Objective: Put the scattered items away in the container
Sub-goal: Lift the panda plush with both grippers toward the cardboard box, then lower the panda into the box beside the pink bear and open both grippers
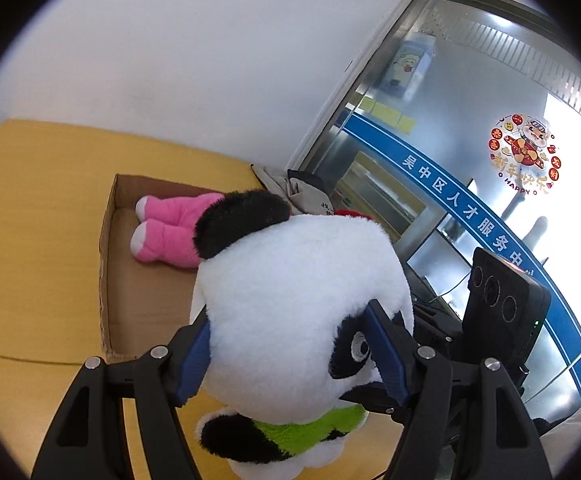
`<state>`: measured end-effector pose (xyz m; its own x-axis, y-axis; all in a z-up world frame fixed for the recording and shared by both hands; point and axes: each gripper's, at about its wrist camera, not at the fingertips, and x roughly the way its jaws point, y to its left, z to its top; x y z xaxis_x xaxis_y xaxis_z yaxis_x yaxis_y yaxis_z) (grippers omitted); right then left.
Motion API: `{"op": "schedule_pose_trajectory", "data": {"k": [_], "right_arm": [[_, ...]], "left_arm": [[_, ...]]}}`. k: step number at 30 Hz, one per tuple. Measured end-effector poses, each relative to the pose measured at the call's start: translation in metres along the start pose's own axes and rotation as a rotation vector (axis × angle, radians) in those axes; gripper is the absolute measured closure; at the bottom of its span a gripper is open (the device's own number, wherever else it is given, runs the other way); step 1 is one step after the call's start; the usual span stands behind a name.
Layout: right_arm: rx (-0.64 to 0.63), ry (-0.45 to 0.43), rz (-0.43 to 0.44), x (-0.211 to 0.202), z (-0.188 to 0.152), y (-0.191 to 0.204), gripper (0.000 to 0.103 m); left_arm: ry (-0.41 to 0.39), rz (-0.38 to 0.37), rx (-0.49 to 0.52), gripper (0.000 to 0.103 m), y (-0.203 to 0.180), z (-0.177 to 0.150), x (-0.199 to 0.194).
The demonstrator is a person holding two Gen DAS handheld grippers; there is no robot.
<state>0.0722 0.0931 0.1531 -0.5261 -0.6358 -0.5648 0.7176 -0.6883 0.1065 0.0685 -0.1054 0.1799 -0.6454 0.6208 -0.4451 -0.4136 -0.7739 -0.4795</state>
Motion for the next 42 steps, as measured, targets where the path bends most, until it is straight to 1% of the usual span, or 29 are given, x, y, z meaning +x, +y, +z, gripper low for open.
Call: {"op": "schedule_pose_trajectory", "data": {"k": [4,8,12,14,16,17,20,23,26,27,28,30,31,32,34,35,36,37,38,40,41,42], "right_arm": [[-0.018,-0.042,-0.019,-0.001,0.030,-0.015,0.011],[-0.020,-0.062,-0.016,0.001,0.047,-0.032,0.011],[-0.023,-0.043,0.014,0.027,0.061,-0.052,0.011],[-0.021,-0.027,0.031,0.049,0.065,-0.064,0.011],[-0.028,-0.003,0.041,0.076,0.066,-0.076,0.011],[-0.027,0.016,0.051,0.090,0.063,-0.082,0.011],[0.034,0.090,0.078,0.136,0.047,-0.101,0.012],[0.133,0.189,0.132,0.182,0.025,-0.117,0.012],[0.244,0.304,0.178,0.224,0.004,-0.124,0.012],[0.268,0.353,0.177,0.237,-0.003,-0.124,0.012],[0.273,0.374,0.170,0.242,-0.005,-0.122,0.011],[0.285,0.373,0.155,0.244,-0.004,-0.124,0.008],[0.292,0.377,0.147,0.245,-0.004,-0.125,0.003],[0.297,0.381,0.132,0.243,-0.005,-0.125,0.001],[0.290,0.368,0.105,0.233,-0.008,-0.126,0.000],[0.284,0.344,0.069,0.228,-0.010,-0.132,0.000],[0.277,0.290,0.004,0.217,-0.010,-0.130,0.000],[0.259,0.268,-0.034,0.202,-0.011,-0.123,0.000],[0.248,0.241,-0.057,0.185,-0.012,-0.114,0.000],[0.235,0.194,-0.075,0.150,-0.013,-0.103,0.000],[0.228,0.178,-0.085,0.133,-0.014,-0.099,0.000],[0.217,0.151,-0.111,0.115,-0.017,-0.094,0.000]], "left_arm": [[-0.028,0.000,0.049,0.033,-0.005,0.032,0.004],[-0.024,0.005,0.078,0.033,0.002,0.056,0.014],[-0.016,0.046,0.050,0.033,0.023,0.072,0.030],[-0.009,0.081,0.034,0.033,0.035,0.078,0.042],[0.015,0.113,-0.004,0.033,0.054,0.080,0.059],[0.033,0.126,-0.022,0.033,0.064,0.079,0.068],[0.101,0.163,-0.090,0.033,0.102,0.066,0.099],[0.167,0.209,-0.190,0.033,0.141,0.045,0.125],[0.218,0.280,-0.278,0.033,0.172,0.024,0.144],[0.232,0.311,-0.297,0.033,0.178,0.018,0.149],[0.221,0.329,-0.316,0.032,0.182,0.013,0.151],[0.175,0.369,-0.312,0.028,0.177,0.012,0.147],[0.163,0.383,-0.306,0.028,0.173,0.013,0.143],[0.154,0.388,-0.305,0.028,0.169,0.014,0.139],[0.125,0.412,-0.292,0.031,0.157,0.018,0.123],[0.107,0.434,-0.275,0.031,0.149,0.023,0.115],[0.086,0.455,-0.251,0.031,0.140,0.026,0.104],[0.065,0.468,-0.222,0.031,0.129,0.027,0.092],[0.048,0.476,-0.198,0.030,0.119,0.029,0.084],[0.022,0.497,-0.151,0.029,0.095,0.026,0.066],[0.016,0.511,-0.133,0.025,0.084,0.022,0.059],[0.014,0.528,-0.119,0.026,0.073,0.017,0.053]]}}
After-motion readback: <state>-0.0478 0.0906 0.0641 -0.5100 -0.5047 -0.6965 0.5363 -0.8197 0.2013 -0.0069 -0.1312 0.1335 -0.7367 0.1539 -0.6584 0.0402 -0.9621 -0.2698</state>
